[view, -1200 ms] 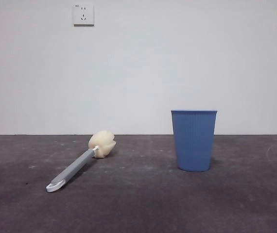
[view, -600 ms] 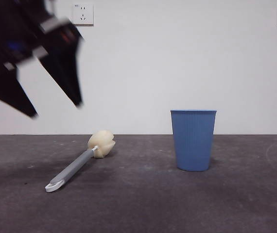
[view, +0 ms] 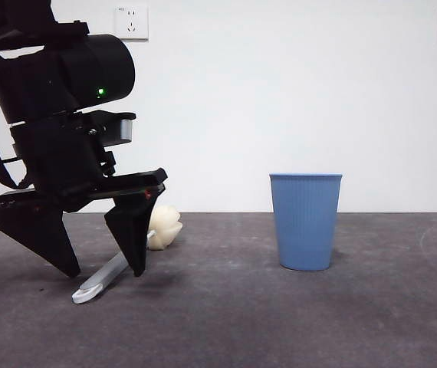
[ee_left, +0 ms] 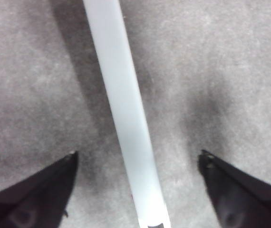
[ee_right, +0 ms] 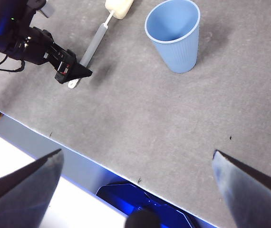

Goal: Pick up the cup brush,pick up the cup,insert the brush into the cup,clean the cup,put the cup brush back,put the cup back to the fixed position on the table

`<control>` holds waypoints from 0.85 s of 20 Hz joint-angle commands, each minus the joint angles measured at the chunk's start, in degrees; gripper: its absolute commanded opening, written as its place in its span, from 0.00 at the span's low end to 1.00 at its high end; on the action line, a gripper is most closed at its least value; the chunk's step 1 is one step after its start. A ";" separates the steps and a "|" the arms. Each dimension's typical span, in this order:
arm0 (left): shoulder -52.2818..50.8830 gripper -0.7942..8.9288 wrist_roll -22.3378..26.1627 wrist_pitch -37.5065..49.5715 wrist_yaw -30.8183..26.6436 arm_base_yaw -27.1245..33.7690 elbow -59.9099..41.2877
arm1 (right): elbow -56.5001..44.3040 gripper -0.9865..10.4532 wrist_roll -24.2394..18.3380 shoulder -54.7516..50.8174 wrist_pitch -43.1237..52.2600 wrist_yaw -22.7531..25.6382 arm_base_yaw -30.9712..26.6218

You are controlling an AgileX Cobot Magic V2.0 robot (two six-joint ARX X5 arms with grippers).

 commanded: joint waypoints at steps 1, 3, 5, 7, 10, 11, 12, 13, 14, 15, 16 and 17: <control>0.26 0.41 -0.37 0.15 -0.44 -0.11 0.09 | 0.07 0.61 0.35 0.00 0.22 -0.04 0.46; 0.26 0.25 -0.35 0.15 -0.20 -0.17 0.09 | 0.07 0.61 0.37 0.00 0.22 -0.04 0.57; 0.26 0.16 -0.31 0.15 -0.11 -0.44 0.09 | 0.07 0.61 0.35 0.00 0.22 -0.07 0.57; 0.26 0.13 -0.31 0.17 -0.09 -0.55 0.09 | 0.07 0.61 0.35 0.00 0.22 -0.04 0.57; 0.17 0.07 -0.31 0.15 1.53 -0.85 0.09 | 0.07 0.61 0.35 0.00 0.22 -0.04 0.57; 0.15 0.07 -0.31 0.13 1.77 -0.87 0.09 | 0.07 0.61 0.37 0.00 0.22 -0.04 0.57; 0.13 0.07 -0.31 -0.02 2.23 -0.85 0.09 | 0.07 0.61 0.37 0.00 0.22 -0.07 0.57; -0.13 0.07 -0.28 -0.44 2.95 -0.85 0.09 | 0.07 0.61 0.39 0.00 0.24 -0.07 0.57; -0.68 0.07 -0.28 -1.11 3.06 -0.85 0.11 | 0.07 0.61 0.74 0.00 0.52 -0.09 0.63; -1.88 0.07 0.13 -1.95 3.06 -0.85 0.11 | 0.07 0.61 1.66 0.20 1.77 -0.15 1.01; -3.28 0.07 0.26 -2.56 3.17 -0.85 0.11 | 0.07 0.61 1.90 0.52 3.30 -0.90 1.53; -5.44 0.07 0.31 -2.95 3.78 -0.85 0.11 | 0.07 0.61 2.23 1.27 5.44 -4.94 2.10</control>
